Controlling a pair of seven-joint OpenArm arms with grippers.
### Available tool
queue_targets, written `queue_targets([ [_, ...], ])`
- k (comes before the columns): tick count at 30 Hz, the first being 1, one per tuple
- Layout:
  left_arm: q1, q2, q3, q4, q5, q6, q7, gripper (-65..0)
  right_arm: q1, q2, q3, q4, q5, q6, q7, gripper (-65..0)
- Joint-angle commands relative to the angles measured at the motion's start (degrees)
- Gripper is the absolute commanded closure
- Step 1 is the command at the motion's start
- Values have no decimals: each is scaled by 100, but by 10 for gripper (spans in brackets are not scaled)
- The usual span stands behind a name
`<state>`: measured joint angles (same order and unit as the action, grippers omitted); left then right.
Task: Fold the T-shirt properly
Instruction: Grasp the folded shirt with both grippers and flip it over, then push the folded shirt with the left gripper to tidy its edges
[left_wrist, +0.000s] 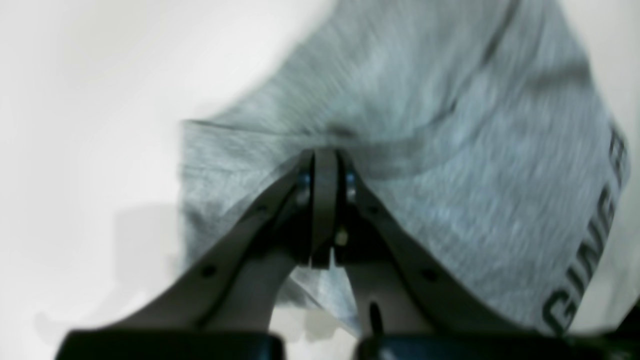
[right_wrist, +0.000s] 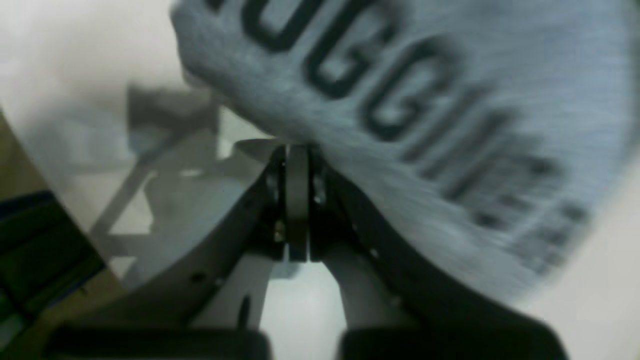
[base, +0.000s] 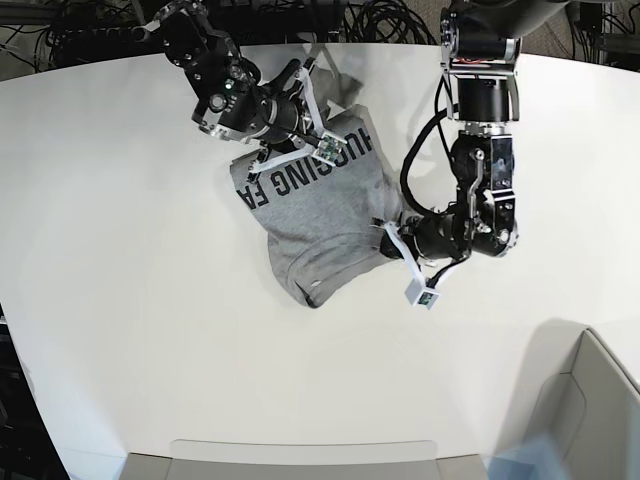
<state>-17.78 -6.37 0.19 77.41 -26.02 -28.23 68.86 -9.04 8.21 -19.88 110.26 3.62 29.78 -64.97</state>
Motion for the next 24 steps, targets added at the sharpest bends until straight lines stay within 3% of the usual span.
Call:
queue_targets([
  [1, -116, -27, -23, 114, -57, 76, -77, 0, -32, 28, 278, 328, 3, 33, 66, 0],
  [5, -222, 0, -5, 475, -75, 427, -60, 0, -129, 28, 1430, 776, 3, 33, 31, 0],
  [9, 147, 158, 39, 1275, -84, 410, 248, 0, -94, -34, 2581, 627, 3, 24, 31, 0],
  [12, 596, 246, 47, 1908, -84, 401, 485, 0, -85, -69, 3038, 390, 3, 24, 57, 0],
  [20, 1853, 202, 1401, 2699, -66, 392, 591, 0, 170, -78, 3047, -551, 3, 24, 163, 0],
  [24, 1932, 79, 1524, 2391, -48, 401, 424, 0, 214, -280, 2564, -744, -32, 24, 268, 0],
])
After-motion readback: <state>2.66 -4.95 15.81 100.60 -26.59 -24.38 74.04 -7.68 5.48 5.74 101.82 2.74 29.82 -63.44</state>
